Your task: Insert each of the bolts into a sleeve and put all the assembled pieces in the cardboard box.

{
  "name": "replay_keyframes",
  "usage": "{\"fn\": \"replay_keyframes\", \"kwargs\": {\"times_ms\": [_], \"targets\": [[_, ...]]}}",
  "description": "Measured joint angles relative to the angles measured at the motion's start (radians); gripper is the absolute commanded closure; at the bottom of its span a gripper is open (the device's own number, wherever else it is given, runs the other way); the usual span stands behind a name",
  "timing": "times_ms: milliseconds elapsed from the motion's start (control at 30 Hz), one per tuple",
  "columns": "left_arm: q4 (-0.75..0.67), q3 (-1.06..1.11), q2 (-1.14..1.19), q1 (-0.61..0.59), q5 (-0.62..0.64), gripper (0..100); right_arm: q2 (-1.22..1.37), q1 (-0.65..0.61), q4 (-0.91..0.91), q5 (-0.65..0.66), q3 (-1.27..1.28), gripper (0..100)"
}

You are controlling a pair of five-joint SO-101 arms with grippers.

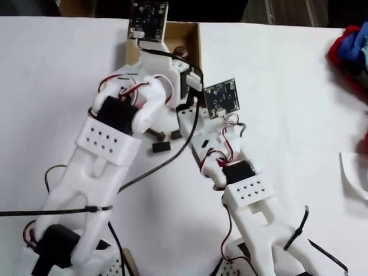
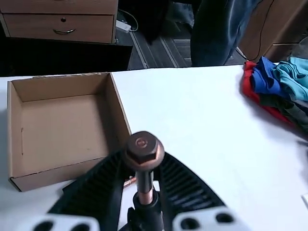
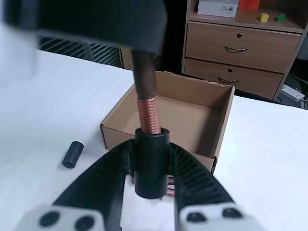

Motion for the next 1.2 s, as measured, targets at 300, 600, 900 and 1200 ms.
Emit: {"fn": "replay_keyframes", "kwargs": {"times_ms": [300,600,900,1200], "targets": [[-0.015,-0.002,0.0,0.0,0.002,97,-0.051,0.0,0.006,0.0,0.0,97.8],[-0.021,-0.003,0.057,0.008,0.005,97,-0.158,-0.005,0.058,0.0,0.002,97.8],[-0.002,-0.006,0.077,0.008,0.005,97,-0.158,0.006,0.06,0.0,0.008,97.8],[0.087,-0.011,0.077,0.044,0.005,97,-0.16,0.015,0.06,0.0,0.009,97.8]]}}
